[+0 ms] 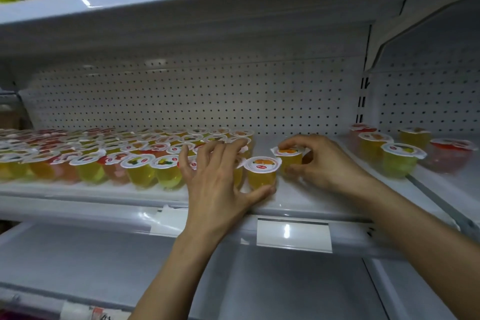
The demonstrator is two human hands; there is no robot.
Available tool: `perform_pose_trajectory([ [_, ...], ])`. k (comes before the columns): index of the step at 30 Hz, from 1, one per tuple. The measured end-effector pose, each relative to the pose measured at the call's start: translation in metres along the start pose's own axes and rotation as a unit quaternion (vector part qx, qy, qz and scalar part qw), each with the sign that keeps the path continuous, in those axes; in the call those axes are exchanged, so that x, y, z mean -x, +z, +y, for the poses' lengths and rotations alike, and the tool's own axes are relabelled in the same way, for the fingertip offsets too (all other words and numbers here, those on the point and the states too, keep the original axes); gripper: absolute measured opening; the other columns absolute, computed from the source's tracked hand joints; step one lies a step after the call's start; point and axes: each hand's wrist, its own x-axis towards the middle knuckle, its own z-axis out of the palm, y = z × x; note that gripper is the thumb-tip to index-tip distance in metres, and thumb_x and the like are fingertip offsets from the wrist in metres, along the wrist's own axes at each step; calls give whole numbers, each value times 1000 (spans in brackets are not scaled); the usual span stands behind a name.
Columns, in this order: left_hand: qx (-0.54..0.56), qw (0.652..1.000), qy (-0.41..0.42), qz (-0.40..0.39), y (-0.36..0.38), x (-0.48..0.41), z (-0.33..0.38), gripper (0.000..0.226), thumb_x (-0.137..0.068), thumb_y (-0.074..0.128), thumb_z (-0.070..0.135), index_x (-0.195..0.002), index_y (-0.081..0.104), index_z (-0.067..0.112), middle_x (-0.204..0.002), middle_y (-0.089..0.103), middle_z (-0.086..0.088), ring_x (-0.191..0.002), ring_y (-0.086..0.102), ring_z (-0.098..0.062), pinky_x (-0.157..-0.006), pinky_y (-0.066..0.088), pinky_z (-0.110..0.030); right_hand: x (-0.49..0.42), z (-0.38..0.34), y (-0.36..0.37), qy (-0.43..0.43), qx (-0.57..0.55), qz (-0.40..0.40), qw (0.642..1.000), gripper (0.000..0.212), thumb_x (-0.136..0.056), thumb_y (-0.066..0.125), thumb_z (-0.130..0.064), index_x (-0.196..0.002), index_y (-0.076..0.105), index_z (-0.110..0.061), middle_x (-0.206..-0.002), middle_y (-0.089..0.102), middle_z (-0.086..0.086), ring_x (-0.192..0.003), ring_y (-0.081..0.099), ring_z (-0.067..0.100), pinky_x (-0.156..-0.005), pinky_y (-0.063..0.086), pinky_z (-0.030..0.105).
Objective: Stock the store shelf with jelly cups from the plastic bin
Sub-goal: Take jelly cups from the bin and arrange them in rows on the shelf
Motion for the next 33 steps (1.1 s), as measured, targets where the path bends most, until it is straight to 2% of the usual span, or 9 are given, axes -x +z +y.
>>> perform_pose_trajectory([
  [4, -9, 1000, -9, -10, 0, 1, -2, 79, -62, 49, 79, -127, 56, 33, -114, 61, 11, -122, 47, -20, -116, 3, -52, -28, 1, 8, 23, -75, -51, 996, 42, -79, 76, -6, -117, 69, -23, -108, 70, 0, -94, 67, 17, -78, 57, 26],
  [8, -21, 999, -10, -26, 0, 0, -3, 80, -63, 48, 79, -127, 59, 33, -116, 63, 11, -124, 48, -20, -115, 2, -53, -38, -2, 10, 20, -105, -92, 990, 44, -85, 65, 4, -125, 64, -16, -116, 69, 0, -103, 65, 10, -95, 51, 25],
  [17, -43, 997, -13, -67, -5, -2, 1, 72, -66, 44, 77, -118, 66, 33, -125, 63, 14, -128, 48, -21, -114, 0, -58, -37, -8, 12, 47, -178, -103, 977, 41, -91, 50, 11, -122, 66, -12, -114, 69, 5, -100, 68, 16, -82, 57, 23],
  [23, -72, 988, -20, -133, -16, -8, 19, 96, -60, 23, 81, -141, 44, 36, -147, 43, 9, -142, 28, -21, -113, -11, -55, -22, -13, 6, 22, -137, -124, 983, 46, -95, 51, -1, -135, 55, -24, -126, 59, 1, -113, 59, 18, -93, 53, 30],
  [25, -19, 995, 9, -102, -19, -11, 37, 89, -66, 33, 78, -140, 46, 31, -144, 47, 4, -138, 36, -22, -115, -5, -52, -12, -10, -5, 14, -90, -95, 991, 53, -97, 49, -7, -142, 44, -35, -136, 48, -3, -118, 50, 13, -91, 47, 25],
  [26, 25, 996, 36, -74, -18, -13, 50, 80, -71, 39, 73, -137, 49, 29, -139, 51, 2, -132, 42, -22, -116, 5, -49, -6, -6, -13, 11, -76, -69, 995, 55, -96, 49, -7, -142, 42, -38, -139, 45, -5, -120, 48, 12, -92, 44, 25],
  [28, 115, 989, 82, -34, -14, -18, 79, 64, -79, 51, 63, -133, 52, 29, -131, 55, 4, -122, 48, -15, -108, 27, -31, 9, 7, -31, -1, -60, -1, 998, 50, -95, 51, -9, -137, 48, -37, -139, 48, -6, -121, 48, 10, -98, 44, 29],
  [30, 162, 981, 90, -59, -8, -26, 113, 58, -83, 56, 60, -133, 50, 31, -130, 53, 9, -119, 47, -9, -98, 32, -20, 27, 25, -52, -2, -28, 63, 998, 42, -93, 53, -11, -129, 55, -32, -137, 50, -6, -125, 46, 9, -106, 40, 33],
  [33, 180, 967, 90, -154, 16, -46, 154, 64, -82, 62, 59, -138, 45, 34, -136, 47, 9, -124, 46, -10, -97, 39, -25, 55, 59, -92, 7, 86, 172, 981, 35, -89, 58, -12, -120, 63, -27, -126, 54, -3, -122, 42, 13, -103, 38, 33],
])
